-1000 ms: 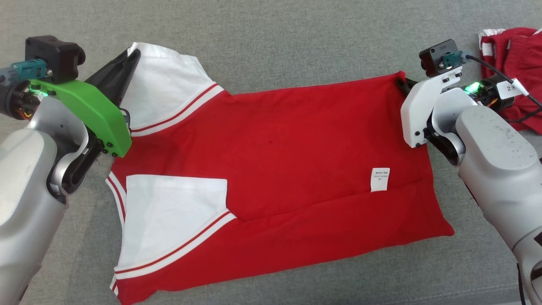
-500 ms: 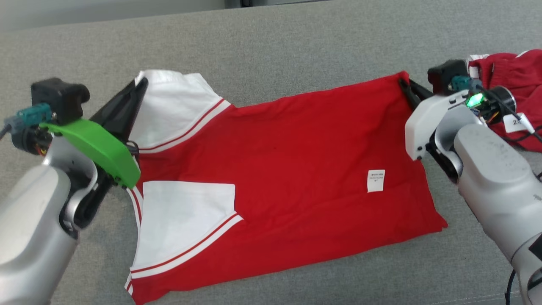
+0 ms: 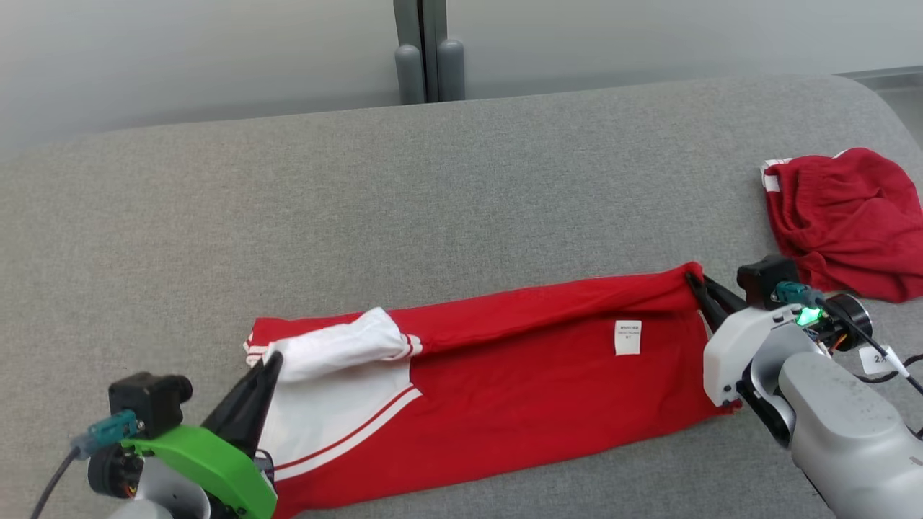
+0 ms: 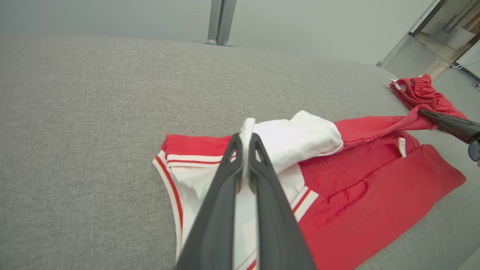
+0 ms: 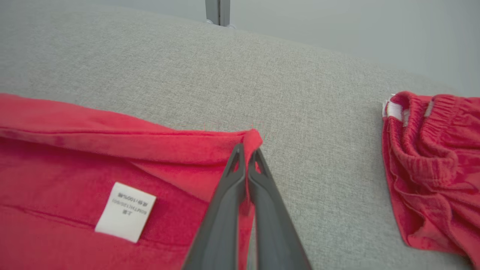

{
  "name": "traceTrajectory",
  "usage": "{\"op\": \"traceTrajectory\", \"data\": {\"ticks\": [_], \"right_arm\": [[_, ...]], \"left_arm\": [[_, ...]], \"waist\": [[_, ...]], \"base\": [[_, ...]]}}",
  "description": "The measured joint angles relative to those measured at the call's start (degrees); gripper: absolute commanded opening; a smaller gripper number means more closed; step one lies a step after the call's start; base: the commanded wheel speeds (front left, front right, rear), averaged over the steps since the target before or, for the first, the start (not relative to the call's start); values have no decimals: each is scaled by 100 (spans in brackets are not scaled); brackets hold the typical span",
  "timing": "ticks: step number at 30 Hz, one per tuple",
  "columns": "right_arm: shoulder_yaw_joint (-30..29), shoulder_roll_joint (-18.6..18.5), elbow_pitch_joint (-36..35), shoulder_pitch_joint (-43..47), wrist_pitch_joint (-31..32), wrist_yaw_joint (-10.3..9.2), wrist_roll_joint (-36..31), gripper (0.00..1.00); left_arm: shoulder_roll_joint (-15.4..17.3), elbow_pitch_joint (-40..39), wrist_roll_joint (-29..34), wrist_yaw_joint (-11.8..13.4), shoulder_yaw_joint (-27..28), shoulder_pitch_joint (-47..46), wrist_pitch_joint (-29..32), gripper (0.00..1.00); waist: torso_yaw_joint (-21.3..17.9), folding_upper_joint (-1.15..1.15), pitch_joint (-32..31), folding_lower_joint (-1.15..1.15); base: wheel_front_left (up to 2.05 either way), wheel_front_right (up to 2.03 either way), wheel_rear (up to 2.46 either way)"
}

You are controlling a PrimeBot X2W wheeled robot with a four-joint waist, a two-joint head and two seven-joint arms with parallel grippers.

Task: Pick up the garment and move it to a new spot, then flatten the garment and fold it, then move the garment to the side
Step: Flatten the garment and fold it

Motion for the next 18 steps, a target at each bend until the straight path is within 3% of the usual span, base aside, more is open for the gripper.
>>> {"op": "traceTrajectory", "data": {"ticks": [4,6,7,8,9,10,18], "right_arm": [[-91,0,-30,257,-24,0,-76,0],[-160,5,-13,343,-41,0,-160,38],[-209,11,-8,384,-47,1,-225,74],[-277,24,-1,420,-53,1,-263,100],[-371,53,5,473,-74,1,-297,100],[-444,71,-4,538,-90,0,-343,100],[-1256,137,-437,1367,-125,0,-557,100]], "left_arm": [[-126,214,-109,8,-52,309,-138,0],[-178,416,-115,7,-71,380,-203,0],[-226,530,-138,5,-70,410,-268,7],[-269,619,-158,0,-63,436,-327,36],[-309,711,-167,-1,-59,471,-401,85],[-355,797,-207,-2,-35,517,-485,100],[-594,1031,-229,121,292,1009,-899,100]], "waist": [[-9,0,-81,0],[-20,0,-91,0],[-25,0,-101,0],[-29,0,-112,0],[-35,0,-128,0],[-41,0,-148,0],[-48,0,-388,0]], "base": [[0,0,0],[0,0,0],[0,0,0],[0,0,0],[0,0,0],[0,0,0],[0,0,0]]}}
